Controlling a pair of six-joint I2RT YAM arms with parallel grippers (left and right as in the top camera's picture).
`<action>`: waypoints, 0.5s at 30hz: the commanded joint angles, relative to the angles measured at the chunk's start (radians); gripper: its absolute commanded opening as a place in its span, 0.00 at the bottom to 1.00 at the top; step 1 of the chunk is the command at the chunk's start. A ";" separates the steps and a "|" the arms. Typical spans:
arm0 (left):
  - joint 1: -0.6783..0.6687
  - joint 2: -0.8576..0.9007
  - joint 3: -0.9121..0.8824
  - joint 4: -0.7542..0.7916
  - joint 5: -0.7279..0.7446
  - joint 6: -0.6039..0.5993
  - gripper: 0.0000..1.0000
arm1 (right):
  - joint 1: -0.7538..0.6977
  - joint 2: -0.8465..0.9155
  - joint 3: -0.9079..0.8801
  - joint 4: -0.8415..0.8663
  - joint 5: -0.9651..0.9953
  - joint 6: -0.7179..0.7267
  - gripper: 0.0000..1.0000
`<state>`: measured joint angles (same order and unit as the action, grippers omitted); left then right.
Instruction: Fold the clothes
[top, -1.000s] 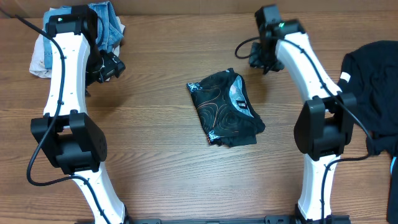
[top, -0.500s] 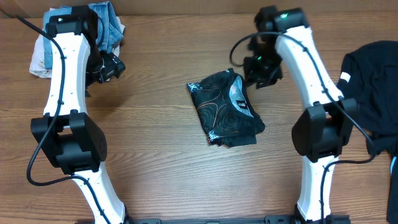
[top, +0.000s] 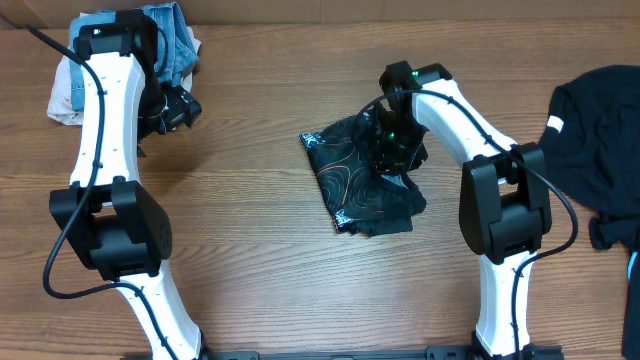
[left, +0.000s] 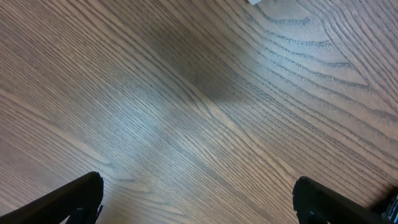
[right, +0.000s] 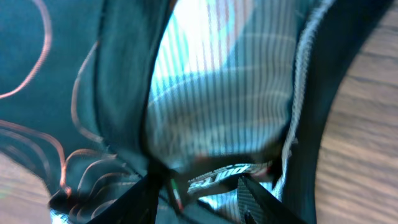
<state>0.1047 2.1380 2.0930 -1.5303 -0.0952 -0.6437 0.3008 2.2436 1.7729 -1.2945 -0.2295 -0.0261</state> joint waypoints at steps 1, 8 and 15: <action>-0.008 -0.006 -0.005 -0.003 -0.016 0.020 1.00 | -0.003 -0.003 -0.034 0.032 -0.011 -0.009 0.45; -0.008 -0.006 -0.005 -0.003 -0.016 0.020 1.00 | -0.002 -0.003 -0.070 0.067 0.081 0.033 0.37; -0.008 -0.006 -0.005 0.003 -0.016 0.019 1.00 | -0.010 -0.003 -0.058 -0.013 0.275 0.111 0.46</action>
<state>0.1047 2.1380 2.0930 -1.5299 -0.0948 -0.6437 0.3012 2.2433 1.7153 -1.2770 -0.0841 0.0471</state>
